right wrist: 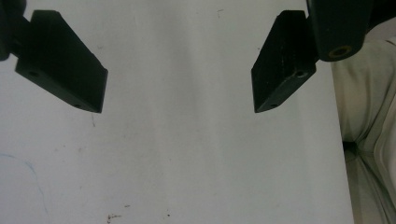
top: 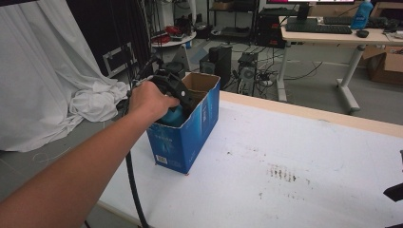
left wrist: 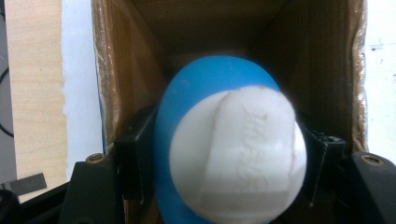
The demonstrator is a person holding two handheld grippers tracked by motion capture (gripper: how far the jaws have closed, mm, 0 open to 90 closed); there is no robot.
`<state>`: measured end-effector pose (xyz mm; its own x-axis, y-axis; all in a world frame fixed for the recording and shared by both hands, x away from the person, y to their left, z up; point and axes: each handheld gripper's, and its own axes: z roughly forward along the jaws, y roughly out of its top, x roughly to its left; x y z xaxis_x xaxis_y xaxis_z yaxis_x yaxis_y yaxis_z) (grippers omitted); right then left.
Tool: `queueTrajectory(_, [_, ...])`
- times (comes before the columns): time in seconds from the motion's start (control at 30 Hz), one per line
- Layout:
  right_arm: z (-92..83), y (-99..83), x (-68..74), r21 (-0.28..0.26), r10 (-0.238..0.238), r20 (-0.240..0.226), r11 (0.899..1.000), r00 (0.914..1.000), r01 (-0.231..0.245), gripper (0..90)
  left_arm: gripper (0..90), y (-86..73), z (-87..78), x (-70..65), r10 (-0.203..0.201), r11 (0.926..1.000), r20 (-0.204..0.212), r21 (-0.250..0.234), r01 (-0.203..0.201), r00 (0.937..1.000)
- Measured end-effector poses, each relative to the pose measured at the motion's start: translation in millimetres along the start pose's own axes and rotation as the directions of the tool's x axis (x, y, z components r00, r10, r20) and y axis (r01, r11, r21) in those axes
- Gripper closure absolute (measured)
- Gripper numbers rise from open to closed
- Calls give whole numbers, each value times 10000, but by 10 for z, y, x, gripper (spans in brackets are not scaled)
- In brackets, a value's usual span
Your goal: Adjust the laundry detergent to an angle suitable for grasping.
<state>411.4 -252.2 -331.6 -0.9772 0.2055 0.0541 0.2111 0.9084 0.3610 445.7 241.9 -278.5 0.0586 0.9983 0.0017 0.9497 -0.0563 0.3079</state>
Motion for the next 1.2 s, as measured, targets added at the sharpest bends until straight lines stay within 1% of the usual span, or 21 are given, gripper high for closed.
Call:
queueTrajectory(0.07, [-4,-2,-1,-31,-19,-1,10000,10000,19,185,343,-1,-10,-1,-12,10000,-1,-87,12,10000])
queueTrajectory(0.23, [-10,-2,7,-52,9,2,10000,10000,-9,184,328,2,-33,-4,35,9999,-15,-135,-35,10000])
queueTrajectory(0.3, [-10,-2,9,-73,-23,-11,10000,10000,22,184,310,1,-50,-11,-5,9996,-53,-272,4,10000])
queueTrajectory(0.43, [-11,-2,11,-72,-39,-3,10000,10000,39,184,307,-1,-90,0,-9,9992,-99,-412,4,10000])
queueTrajectory(0.5, [-12,-2,11,-80,-46,-8,10000,10000,45,183,307,1,-100,5,9,9992,-119,-407,-14,9999])
queueTrajectory(0.57, [-10,0,14,-53,-20,-42,10000,10000,19,183,295,7,-137,14,13,9985,-132,-542,-20,9999])
queueTrajectory(0.67, [-8,2,21,-2,25,-73,10000,10000,-25,183,277,13,-156,12,61,9984,-73,-569,-65,10000])
queueTrajectory(0.7, [-4,4,22,-1,-10,-71,10000,10000,10,184,276,16,-174,5,47,9979,-64,-644,-51,10000])
queueTrajectory(0.83, [-9,8,25,-23,-31,-65,10000,10000,31,184,263,18,-193,8,112,9981,-73,-611,-116,9999])
queueTrajectory(0.87, [-12,7,26,-28,-37,-66,10000,10000,36,183,263,18,-193,8,112,9981,-73,-611,-116,9999])
queueTrajectory(0.9, [-15,7,29,-16,-7,-73,10000,10000,7,183,261,19,-205,11,36,9974,-100,-717,-43,9999])
queueTrajectory(0.97, [-19,4,31,0,27,-73,10000,10000,-27,184,254,23,-230,17,121,9972,-183,-733,-134,9998])
queueTrajectory(1.07, [-20,4,33,-4,25,-94,10000,10000,-25,183,249,27,-252,13,130,9965,-145,-828,-141,9998])
queueTrajectory(1.17, [-18,9,33,-5,3,-107,10000,9999,-3,183,245,49,-320,11,280,9957,-184,-877,-295,9994])
queueTrajectory(1.2, [-18,9,33,-5,3,-107,10000,9999,-3,183,243,49,-320,11,280,9957,-184,-877,-295,9994])
